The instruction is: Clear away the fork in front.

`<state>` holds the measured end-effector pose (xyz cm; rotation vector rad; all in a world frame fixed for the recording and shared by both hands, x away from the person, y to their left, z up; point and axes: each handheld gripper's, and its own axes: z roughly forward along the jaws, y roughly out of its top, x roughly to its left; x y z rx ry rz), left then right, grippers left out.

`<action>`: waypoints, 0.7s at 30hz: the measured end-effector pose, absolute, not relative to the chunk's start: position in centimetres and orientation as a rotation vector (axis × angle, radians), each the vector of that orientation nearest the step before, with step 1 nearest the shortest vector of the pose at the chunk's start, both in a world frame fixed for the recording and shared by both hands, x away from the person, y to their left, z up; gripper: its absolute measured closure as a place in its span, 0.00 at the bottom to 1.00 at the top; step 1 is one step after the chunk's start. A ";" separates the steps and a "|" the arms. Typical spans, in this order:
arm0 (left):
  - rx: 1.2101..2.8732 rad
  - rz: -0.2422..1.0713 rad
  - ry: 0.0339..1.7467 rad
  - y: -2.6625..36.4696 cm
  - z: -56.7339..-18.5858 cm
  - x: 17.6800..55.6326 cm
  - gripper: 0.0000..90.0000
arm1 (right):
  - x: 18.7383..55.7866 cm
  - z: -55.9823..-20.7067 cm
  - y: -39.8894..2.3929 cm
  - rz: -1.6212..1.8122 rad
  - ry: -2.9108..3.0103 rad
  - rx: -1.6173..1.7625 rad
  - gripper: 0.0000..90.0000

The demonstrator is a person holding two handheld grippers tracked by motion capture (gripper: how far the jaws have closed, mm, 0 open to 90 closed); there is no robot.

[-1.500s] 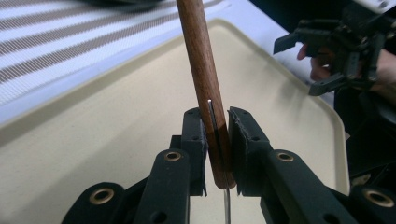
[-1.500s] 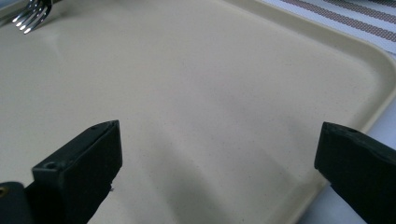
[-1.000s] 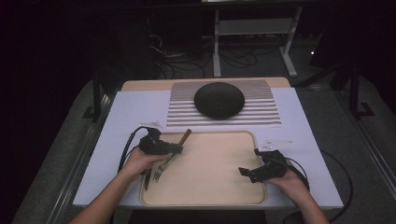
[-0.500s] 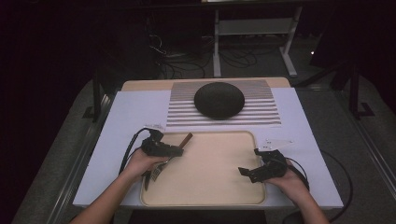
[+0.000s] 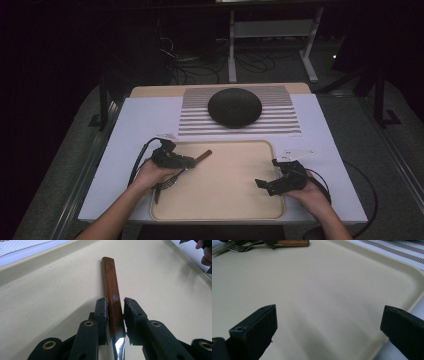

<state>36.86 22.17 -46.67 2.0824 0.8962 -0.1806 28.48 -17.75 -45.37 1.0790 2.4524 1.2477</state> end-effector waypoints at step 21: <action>2.172 -0.079 0.752 18.5 -43.8 38.9 1.00 | 28.6 -45.2 -17.7 1.246 2.439 1.086 0.01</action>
